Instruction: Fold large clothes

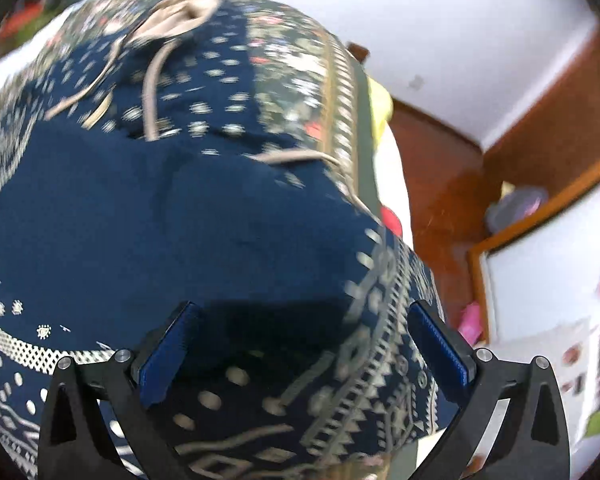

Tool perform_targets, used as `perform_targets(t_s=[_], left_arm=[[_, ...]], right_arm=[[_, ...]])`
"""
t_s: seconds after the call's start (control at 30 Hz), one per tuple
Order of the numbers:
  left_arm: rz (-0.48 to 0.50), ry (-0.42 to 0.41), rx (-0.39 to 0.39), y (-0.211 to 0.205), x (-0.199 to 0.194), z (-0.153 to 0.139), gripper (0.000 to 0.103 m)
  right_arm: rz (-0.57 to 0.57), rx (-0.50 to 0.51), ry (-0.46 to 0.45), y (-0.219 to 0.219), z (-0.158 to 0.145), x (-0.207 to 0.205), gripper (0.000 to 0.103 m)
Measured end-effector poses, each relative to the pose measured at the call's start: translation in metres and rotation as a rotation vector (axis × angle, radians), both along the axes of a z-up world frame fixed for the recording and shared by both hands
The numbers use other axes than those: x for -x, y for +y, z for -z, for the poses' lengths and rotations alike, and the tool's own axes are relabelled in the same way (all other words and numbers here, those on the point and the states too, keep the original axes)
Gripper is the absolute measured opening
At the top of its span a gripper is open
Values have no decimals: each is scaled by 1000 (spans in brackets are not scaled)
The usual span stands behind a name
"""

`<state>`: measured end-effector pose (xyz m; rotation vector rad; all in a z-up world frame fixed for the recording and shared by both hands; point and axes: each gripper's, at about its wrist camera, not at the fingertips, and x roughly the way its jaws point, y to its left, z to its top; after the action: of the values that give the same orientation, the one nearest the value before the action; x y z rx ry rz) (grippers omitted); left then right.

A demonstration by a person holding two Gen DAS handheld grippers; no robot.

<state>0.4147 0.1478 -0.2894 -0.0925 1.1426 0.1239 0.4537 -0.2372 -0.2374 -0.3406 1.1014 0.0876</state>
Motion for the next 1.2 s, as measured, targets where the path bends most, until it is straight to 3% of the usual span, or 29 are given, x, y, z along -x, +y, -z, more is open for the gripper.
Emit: perform_targets(t_s=[0.13,0.27,0.37,0.47,0.6,0.73,0.97,1.13,1.2], left_arm=[[36,24,-57,-2,7,-2,95],[80,45,-208,-6,20,-6,95],[84,43,-235,-8,26,-17,94],[92,-17,-250,-18,27,-41,94],[83,-103,-192,-34,12,-73,94],[73,-133,-68,-54,-18,-89,94],[100,-32,118,-100,-56,-59,94],[101,30,170,-122,-67,-29,94],[88,10,173,-125,-67,-25,96]], right_arm=[[61,-216,58,-36,-9,3,103],[122,-366,46,-61,-22,22,103],[152,-459,14,-87,-41,33,103],[205,-570,9,-117,-51,39,103],[318,-671,82,-152,-36,38,103],[430,-757,175,-181,-5,44,103],[545,-922,270,-213,40,41,100],[590,-951,288,-222,60,25,90],[613,-946,281,-224,67,17,85]])
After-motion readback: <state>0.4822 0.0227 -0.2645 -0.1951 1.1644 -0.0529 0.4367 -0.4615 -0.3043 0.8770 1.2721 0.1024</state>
